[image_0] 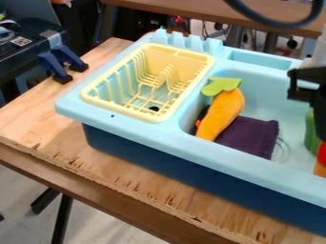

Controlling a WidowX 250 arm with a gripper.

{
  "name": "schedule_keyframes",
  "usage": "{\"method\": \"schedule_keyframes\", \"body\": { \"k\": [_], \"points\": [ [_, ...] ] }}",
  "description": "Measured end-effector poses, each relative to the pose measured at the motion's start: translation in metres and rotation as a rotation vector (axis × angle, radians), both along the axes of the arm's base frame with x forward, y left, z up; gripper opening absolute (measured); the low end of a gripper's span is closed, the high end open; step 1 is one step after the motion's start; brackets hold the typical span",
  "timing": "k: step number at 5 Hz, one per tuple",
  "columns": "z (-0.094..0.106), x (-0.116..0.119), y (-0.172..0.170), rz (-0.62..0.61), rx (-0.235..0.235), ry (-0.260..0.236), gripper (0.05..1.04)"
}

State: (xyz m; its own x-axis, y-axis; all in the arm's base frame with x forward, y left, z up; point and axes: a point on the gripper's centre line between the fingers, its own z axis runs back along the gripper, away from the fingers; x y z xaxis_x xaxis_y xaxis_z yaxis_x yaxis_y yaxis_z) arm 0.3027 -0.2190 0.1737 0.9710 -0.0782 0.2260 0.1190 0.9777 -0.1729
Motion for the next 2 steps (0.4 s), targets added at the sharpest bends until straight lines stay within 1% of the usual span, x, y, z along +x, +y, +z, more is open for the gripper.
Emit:
{"method": "schedule_keyframes", "body": {
  "k": [1,2],
  "points": [
    [0.051,0.011,0.018,0.0,-0.108,-0.118,0.336],
    [0.093,0.023,0.039,-0.01,-0.178,-0.206,0.336]
  ]
}}
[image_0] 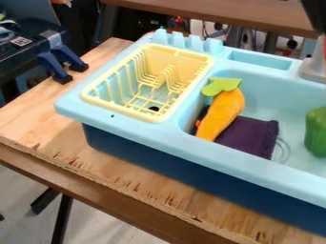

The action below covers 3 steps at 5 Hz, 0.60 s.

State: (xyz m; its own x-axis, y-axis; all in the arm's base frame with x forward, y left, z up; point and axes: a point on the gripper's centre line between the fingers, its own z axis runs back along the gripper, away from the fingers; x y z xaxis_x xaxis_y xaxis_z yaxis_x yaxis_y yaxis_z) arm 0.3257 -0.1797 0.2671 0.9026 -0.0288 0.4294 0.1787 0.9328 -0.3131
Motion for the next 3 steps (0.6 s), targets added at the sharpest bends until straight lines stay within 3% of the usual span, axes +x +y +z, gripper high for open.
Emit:
{"method": "schedule_keyframes", "body": {
  "k": [1,2,3],
  "points": [
    [0.031,0.014,0.023,0.04,-0.017,-0.048,0.336],
    [0.019,0.05,0.046,0.069,0.042,-0.009,0.336],
    [0.035,0.072,0.079,0.138,0.095,-0.07,0.336]
  ]
}}
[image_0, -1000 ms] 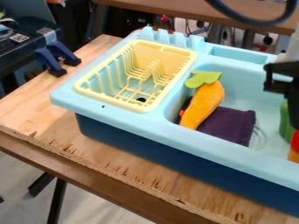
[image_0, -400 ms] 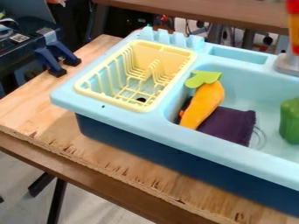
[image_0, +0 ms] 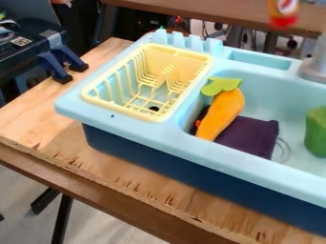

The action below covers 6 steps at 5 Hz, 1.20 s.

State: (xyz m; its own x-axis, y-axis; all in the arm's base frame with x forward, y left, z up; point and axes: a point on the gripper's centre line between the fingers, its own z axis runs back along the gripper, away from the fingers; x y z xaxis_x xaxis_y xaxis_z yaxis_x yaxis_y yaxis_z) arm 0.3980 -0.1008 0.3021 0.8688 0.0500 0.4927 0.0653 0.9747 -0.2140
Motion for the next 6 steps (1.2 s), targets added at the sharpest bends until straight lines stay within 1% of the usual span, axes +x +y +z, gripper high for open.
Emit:
{"method": "schedule_keyframes", "body": {
  "k": [1,2,3,4,5,6],
  "points": [
    [0.0,0.006,0.025,0.088,0.067,-0.018,0.336],
    [-0.014,-0.002,0.046,0.197,0.096,0.034,0.336],
    [-0.023,-0.017,0.062,0.267,0.086,0.084,0.336],
    [-0.038,-0.023,0.074,0.312,0.069,0.144,0.336],
    [-0.039,-0.023,0.085,0.358,0.088,0.151,0.336],
    [-0.055,-0.026,0.096,0.418,0.082,0.191,0.336]
  ]
}}
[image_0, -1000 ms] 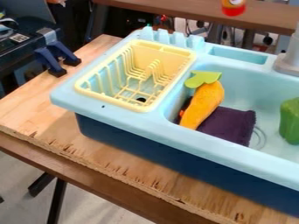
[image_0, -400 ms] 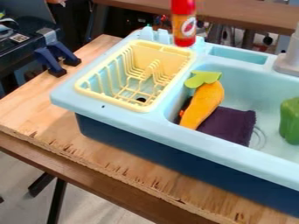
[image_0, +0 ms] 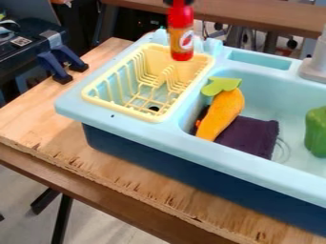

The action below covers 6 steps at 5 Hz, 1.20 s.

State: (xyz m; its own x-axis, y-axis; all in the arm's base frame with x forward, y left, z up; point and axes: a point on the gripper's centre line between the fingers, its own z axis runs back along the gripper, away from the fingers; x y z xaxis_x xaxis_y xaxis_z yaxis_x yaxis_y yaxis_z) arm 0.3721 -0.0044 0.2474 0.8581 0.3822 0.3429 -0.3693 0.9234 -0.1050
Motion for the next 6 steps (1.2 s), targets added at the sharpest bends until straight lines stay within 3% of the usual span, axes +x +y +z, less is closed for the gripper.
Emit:
{"method": "schedule_keyframes", "body": {
  "k": [1,3,4,6],
  "points": [
    [-0.009,0.001,0.007,0.021,0.002,0.011,0.336],
    [-0.032,0.009,0.012,0.057,-0.019,-0.033,0.336],
    [-0.034,0.013,0.008,0.057,-0.04,-0.071,0.336],
    [-0.043,0.014,-0.004,0.058,-0.099,-0.061,0.336]
  ]
}}
